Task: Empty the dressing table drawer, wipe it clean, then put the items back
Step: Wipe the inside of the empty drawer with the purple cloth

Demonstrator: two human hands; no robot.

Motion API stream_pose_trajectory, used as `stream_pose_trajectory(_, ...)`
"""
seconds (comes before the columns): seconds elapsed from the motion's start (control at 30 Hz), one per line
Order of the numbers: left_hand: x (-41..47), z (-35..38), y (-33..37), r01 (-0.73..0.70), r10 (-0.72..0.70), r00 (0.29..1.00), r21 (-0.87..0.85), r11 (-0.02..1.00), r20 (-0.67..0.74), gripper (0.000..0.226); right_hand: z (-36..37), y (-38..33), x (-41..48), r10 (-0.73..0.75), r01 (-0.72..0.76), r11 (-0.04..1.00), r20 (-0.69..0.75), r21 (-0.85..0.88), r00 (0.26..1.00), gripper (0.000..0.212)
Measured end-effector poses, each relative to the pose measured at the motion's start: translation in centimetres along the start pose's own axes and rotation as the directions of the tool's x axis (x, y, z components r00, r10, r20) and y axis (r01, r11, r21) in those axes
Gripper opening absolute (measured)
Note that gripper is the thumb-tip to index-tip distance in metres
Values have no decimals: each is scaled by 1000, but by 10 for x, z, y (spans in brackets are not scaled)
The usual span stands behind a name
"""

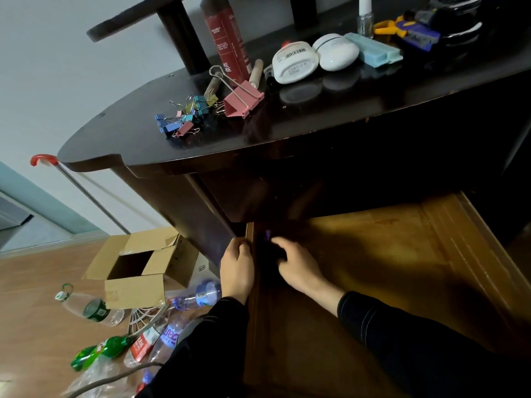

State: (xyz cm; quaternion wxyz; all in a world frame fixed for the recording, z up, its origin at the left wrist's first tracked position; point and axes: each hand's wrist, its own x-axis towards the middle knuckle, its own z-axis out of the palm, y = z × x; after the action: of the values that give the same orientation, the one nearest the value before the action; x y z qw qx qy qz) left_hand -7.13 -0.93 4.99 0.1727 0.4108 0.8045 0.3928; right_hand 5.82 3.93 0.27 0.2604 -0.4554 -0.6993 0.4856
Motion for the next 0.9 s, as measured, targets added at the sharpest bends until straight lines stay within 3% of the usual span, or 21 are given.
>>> stream_pose_trajectory(0.07,0,0,0,4,-4,1000,-6,1000,-8,25,4,-9,-2,-74,78,996,-87,38,993,57)
stream_pose_trajectory(0.17,0,0,0,8,-9,1000,-19,1000,-10,21,17,-9,-14,-147,146,989,-47,-28,988,57)
stream_pose_trajectory(0.3,0,-1,-1,12,-12,1000,-20,1000,14,21,6,0,-12,9,-2,997,79,-81,997,57)
stream_pose_trajectory(0.37,-1,0,1,9,-9,1000,-26,1000,11,22,0,-4,-8,15,-14,998,8,-55,1000,57)
stream_pose_trajectory(0.47,0,0,0,8,-9,1000,-32,999,-10,26,8,-12,-13,-83,80,996,-132,-29,988,57)
stream_pose_trajectory(0.57,1,0,-1,22,-22,1000,-37,999,0,22,22,-7,-24,-146,142,986,-43,-85,988,57)
stream_pose_trajectory(0.7,1,0,-3,21,-21,1000,-21,1000,-1,21,10,5,-20,31,-24,993,63,-115,998,59)
stream_pose_trajectory(0.83,1,1,-1,19,-19,1000,-42,999,0,24,7,-7,-13,-38,37,999,-110,-12,993,56)
stream_pose_trajectory(0.9,1,1,-1,22,-23,1000,-44,999,-5,23,20,-9,-21,-107,109,994,-101,9,989,56)
